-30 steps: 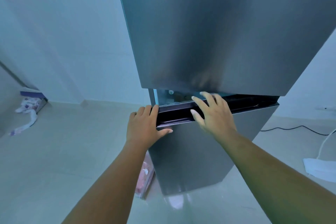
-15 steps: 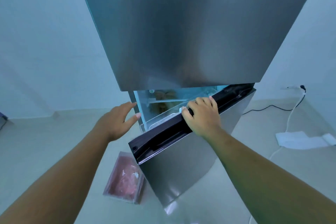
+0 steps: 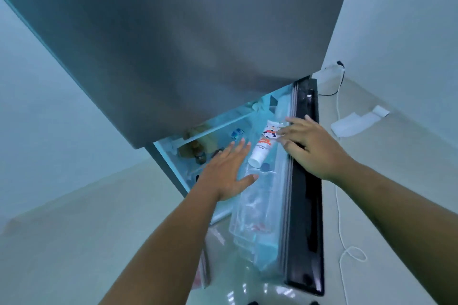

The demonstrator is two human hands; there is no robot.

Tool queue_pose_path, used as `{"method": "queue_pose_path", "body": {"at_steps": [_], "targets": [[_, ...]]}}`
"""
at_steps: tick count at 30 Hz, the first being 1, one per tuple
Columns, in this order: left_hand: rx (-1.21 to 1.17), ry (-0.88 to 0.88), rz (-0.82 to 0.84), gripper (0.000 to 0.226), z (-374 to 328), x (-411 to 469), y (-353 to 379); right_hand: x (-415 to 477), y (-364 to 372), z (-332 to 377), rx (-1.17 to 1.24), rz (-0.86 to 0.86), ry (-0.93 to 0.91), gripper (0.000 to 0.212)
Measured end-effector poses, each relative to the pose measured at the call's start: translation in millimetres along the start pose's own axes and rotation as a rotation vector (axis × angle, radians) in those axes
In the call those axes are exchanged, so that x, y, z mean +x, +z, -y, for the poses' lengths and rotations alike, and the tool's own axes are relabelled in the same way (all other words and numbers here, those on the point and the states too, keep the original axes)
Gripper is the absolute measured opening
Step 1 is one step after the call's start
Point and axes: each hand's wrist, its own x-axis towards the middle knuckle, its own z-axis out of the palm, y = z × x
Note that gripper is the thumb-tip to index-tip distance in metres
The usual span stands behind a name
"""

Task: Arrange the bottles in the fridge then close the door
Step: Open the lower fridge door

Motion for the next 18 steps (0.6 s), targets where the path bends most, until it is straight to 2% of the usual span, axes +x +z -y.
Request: {"method": "queue_pose_path", "body": {"at_steps": [3,7,12,18], "targets": [[0.01,0.072,0.039,0.084,-14,14,12,-14,-18,-4,0.017,0.143,0.112,0.041],[0.162,0.163,0.008,0.09,-37,31,21,-29,-32,-10,-0.063,0.255,0.238,0.055],[0.305,0.281,0.048,0.097,-65,59,26,-55,-40,-27,-0.242,0.195,0.341,0.067],[0.338,0.38,0.09,0.102,-110,86,37,-85,-64,-62,-0.446,0.057,0.497,0.065]]}}
